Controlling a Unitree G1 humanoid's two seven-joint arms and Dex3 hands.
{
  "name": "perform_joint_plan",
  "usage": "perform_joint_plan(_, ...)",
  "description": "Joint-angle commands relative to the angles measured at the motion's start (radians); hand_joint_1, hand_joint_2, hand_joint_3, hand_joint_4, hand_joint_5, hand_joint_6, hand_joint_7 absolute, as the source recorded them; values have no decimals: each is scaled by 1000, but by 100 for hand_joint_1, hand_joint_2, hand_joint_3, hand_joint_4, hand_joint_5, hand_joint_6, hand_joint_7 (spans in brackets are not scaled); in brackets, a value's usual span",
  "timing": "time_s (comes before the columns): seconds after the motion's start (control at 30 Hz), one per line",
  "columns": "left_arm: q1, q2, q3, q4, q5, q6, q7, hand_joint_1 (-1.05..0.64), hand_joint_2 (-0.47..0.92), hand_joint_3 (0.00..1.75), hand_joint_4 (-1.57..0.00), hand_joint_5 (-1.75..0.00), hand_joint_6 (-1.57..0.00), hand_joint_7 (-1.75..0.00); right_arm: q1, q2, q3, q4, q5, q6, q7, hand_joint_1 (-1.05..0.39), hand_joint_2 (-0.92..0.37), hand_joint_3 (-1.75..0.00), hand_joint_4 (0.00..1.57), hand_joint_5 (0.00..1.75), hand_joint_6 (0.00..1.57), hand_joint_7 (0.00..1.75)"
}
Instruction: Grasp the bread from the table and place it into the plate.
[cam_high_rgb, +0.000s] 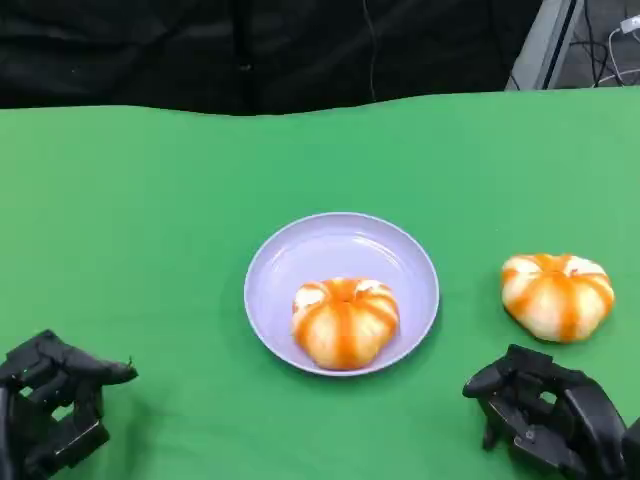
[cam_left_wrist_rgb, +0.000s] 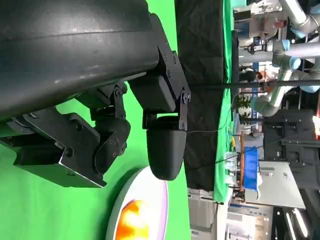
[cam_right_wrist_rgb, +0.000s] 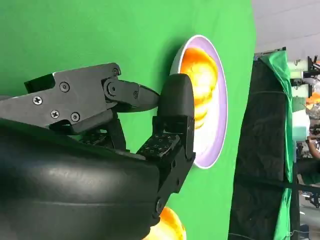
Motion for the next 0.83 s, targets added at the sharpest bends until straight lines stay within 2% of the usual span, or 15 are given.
perform_joint_plan(0.03,-10,24,-1,17,10,-10,21,5,57,109,-97,-156,-97,-131,-5,-19,-7,4,1,2,-9,-28,-92,-46,66,175,74,112)
perform_joint_plan(0.83,-10,38,-18,46,41,-61,56,2,57,108,-96,-157,-99,-126,4,-18,-15,-14,21,8,-3,-26,-92,-45,64,175,74,112)
